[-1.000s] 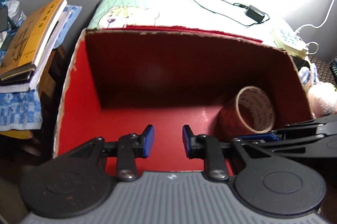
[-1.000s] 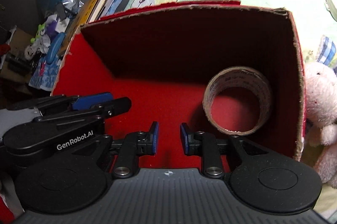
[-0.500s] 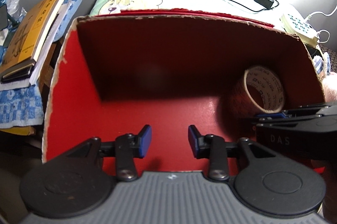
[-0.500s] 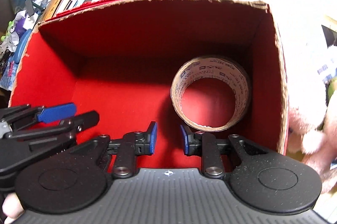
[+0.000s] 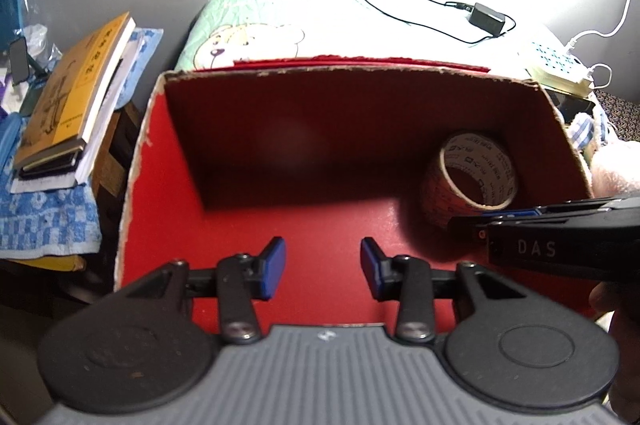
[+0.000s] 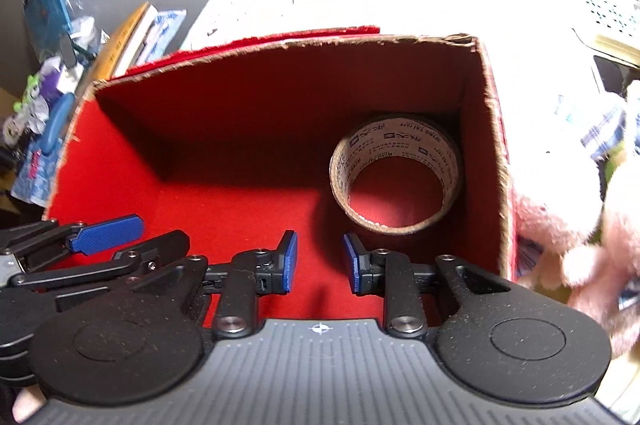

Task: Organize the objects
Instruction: 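Lower the tape roll into the box and open the left gripper, then move the right gripper down to the pine cone and close on it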

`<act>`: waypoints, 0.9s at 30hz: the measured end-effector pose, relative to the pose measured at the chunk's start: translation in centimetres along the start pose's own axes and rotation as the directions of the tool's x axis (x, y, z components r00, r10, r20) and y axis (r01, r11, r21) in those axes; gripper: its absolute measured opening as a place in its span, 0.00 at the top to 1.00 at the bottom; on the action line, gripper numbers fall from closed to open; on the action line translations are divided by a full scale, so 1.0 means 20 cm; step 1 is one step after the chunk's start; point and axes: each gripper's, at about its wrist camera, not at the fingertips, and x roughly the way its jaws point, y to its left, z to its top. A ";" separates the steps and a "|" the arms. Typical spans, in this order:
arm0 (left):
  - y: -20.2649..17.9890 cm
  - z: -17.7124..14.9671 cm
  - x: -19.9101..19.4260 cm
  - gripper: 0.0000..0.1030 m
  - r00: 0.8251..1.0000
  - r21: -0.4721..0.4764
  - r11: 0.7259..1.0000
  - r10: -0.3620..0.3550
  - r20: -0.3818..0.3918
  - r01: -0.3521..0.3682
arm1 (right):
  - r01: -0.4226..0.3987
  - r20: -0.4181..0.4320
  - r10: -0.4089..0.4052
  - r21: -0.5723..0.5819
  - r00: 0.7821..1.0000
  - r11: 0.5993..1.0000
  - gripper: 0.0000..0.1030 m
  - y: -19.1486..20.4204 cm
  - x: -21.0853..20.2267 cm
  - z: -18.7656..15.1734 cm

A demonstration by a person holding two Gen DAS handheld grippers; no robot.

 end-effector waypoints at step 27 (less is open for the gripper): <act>-0.15 -0.47 -0.63 0.48 0.974 0.133 0.981 -0.159 0.160 0.139 | -0.103 0.198 0.104 -0.014 0.975 0.995 0.73 -0.08 -0.58 -0.48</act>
